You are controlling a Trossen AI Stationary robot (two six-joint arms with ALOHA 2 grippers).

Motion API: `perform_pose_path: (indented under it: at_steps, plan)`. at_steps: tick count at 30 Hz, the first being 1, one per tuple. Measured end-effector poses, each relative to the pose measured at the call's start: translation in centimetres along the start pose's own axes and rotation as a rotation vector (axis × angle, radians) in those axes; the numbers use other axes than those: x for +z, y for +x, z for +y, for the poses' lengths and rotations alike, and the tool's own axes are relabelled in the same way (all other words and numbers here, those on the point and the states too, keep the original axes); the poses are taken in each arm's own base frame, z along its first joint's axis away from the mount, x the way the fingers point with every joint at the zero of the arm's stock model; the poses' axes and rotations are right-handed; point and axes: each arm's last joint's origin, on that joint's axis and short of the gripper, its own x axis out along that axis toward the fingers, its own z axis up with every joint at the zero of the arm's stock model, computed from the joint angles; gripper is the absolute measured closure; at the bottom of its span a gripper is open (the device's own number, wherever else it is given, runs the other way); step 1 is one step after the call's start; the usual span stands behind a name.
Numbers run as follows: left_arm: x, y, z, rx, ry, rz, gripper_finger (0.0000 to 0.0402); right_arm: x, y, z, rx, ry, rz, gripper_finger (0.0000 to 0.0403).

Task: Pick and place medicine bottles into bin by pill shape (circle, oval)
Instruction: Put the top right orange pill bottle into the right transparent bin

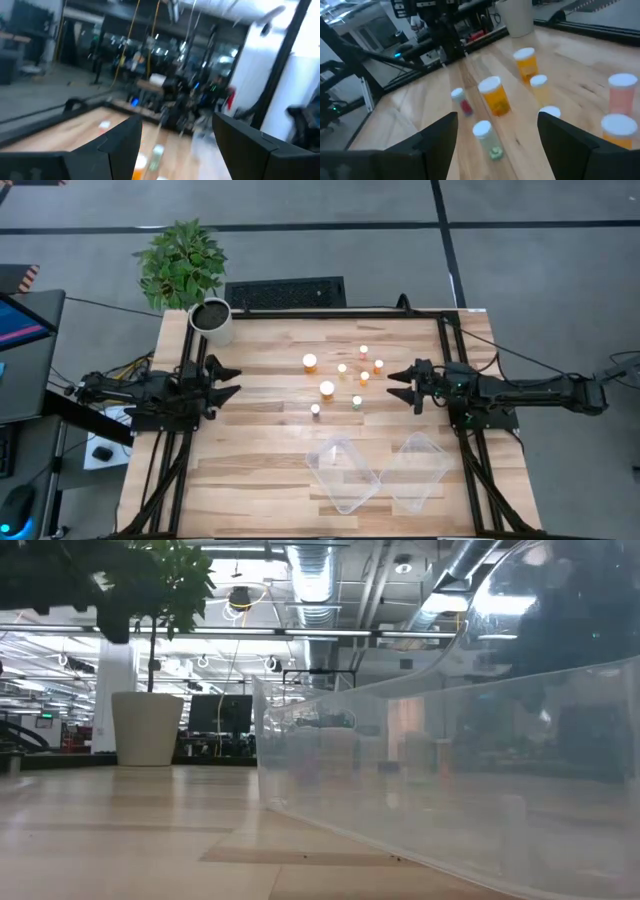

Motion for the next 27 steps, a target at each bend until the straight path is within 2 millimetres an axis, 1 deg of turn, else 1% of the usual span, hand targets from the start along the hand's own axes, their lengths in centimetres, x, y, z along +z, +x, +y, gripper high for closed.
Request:
perform_pose_path:
  at_steps: [4,14,19,23,27]
  plan:
    - [0.6,0.0,-0.1,-0.002,-0.003,-0.057,0.0166,1.4,0.0,0.6,0.020,-0.044,-0.056,0.0117]
    - [0.6,0.0,0.2,0.104,-0.004,-0.082,0.0166,3.1,0.0,1.3,0.034,-0.085,-0.098,0.0117]
    - [0.6,0.0,0.2,0.111,-0.028,-0.085,0.0166,5.1,-0.1,2.1,0.037,-0.214,-0.161,0.0117]
    - [0.6,0.0,0.2,0.109,-0.064,-0.082,0.0166,7.3,-0.3,2.8,-0.026,-0.277,-0.212,0.0117]
    - [0.6,0.0,0.2,0.095,-0.106,-0.078,0.0166,9.1,-0.3,3.1,-0.176,-0.299,-0.152,0.0117]
